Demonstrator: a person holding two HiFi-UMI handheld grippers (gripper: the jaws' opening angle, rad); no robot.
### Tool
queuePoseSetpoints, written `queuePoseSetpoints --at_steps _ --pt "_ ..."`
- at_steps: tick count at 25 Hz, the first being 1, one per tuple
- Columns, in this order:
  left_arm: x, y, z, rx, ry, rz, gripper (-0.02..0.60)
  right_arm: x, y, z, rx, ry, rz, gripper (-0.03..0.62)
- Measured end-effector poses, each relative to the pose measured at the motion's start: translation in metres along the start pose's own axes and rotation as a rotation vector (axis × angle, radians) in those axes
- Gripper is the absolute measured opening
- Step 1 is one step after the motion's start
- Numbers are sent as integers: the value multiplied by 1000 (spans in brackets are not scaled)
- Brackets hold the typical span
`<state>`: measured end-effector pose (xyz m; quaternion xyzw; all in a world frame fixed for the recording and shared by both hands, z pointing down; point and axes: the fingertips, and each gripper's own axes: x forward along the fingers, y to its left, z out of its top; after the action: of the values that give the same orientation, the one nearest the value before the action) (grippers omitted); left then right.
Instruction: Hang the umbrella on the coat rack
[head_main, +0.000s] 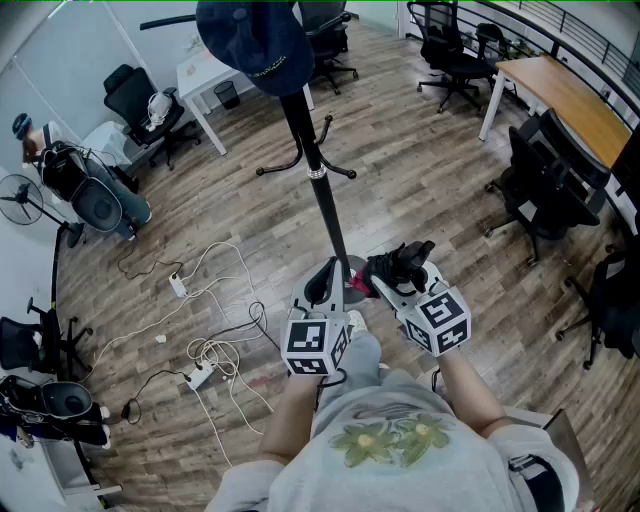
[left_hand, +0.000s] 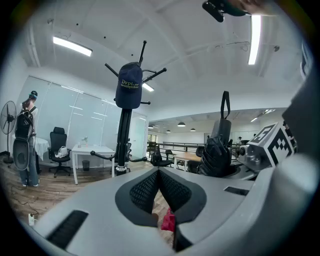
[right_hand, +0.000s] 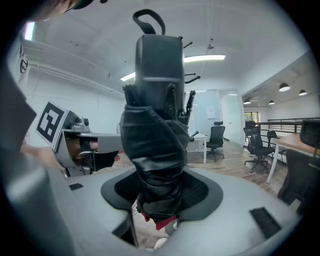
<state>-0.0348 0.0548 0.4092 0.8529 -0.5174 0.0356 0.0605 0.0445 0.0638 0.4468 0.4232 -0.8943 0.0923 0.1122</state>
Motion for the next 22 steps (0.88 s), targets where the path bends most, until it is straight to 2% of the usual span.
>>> queuePoseSetpoints --at_steps 10,22 --pt "9 -3 -8 -2 10 -5 2 6 -12 -10 11 28 -3 221" --pt "50 33 -3 -27 17 3 2 59 -43 -12 7 113 0 222"
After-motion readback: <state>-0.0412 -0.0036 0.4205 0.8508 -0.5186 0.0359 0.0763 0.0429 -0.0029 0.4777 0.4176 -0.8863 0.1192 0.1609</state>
